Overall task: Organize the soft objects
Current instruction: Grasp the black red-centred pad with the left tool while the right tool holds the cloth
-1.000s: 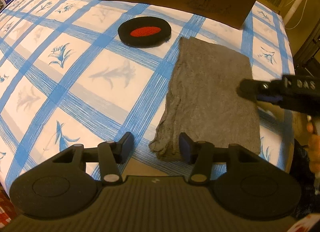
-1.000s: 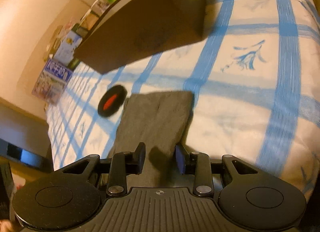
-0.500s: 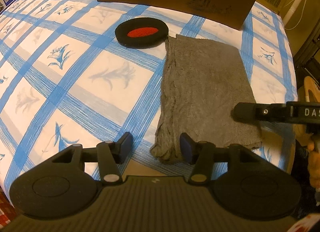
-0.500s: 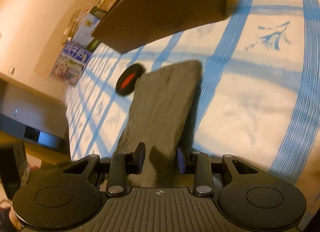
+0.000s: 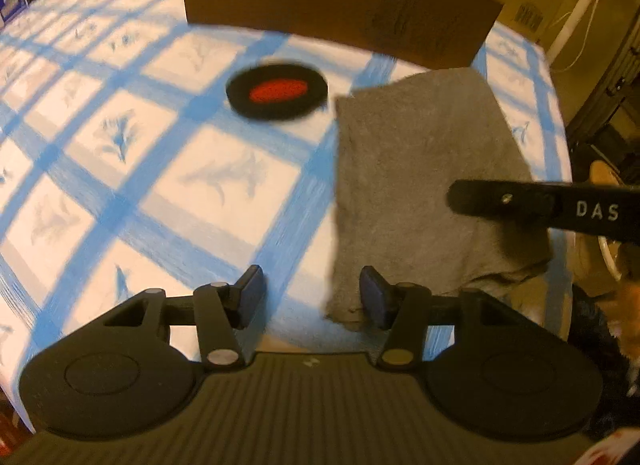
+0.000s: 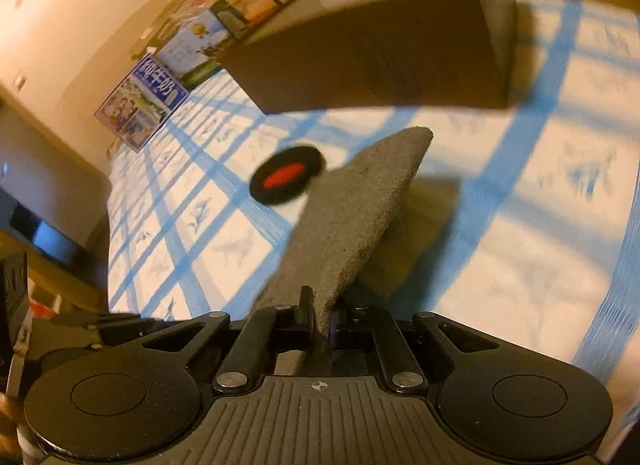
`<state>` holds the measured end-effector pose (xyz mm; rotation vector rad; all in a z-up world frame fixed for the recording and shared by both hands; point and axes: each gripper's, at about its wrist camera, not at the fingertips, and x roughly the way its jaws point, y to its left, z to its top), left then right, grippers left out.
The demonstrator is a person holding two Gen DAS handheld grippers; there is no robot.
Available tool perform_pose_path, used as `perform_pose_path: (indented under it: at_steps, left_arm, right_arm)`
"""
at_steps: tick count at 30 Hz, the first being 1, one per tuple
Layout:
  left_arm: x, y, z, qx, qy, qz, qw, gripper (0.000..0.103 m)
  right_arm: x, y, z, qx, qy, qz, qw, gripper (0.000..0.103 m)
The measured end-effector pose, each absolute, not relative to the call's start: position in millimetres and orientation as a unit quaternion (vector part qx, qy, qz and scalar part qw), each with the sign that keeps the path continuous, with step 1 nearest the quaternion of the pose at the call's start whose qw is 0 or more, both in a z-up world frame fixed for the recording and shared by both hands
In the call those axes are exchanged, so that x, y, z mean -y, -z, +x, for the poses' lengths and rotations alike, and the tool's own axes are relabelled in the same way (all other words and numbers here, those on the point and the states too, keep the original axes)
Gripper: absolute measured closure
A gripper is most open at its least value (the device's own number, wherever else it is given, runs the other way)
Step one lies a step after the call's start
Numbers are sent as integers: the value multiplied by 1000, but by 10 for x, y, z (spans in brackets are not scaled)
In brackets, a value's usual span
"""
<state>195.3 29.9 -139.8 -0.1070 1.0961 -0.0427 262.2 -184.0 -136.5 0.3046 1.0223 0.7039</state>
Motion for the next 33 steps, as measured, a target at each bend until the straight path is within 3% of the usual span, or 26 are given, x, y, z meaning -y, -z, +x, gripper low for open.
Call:
perform_pose_path:
  at_steps: [8,10,14,33]
  left_arm:
    - [-441,1200,2294,-471,29,-10,882,47]
    - [-474,1211,2417,-464,35,-3,885,40]
    - [-487,1277,2671,-453,54,20,889,39]
    - [-422,1673,3236,-458,112,132,872,31]
  right_arm:
    - [1648,868,2758,-430,-314,-48,845,96]
    - [1595,843,2786,-416,-312,-89,850,96]
    - [1411,869,2831,-395,-319,-175,843,96]
    - [1134,968,3273,-395,-344,-173,834,96]
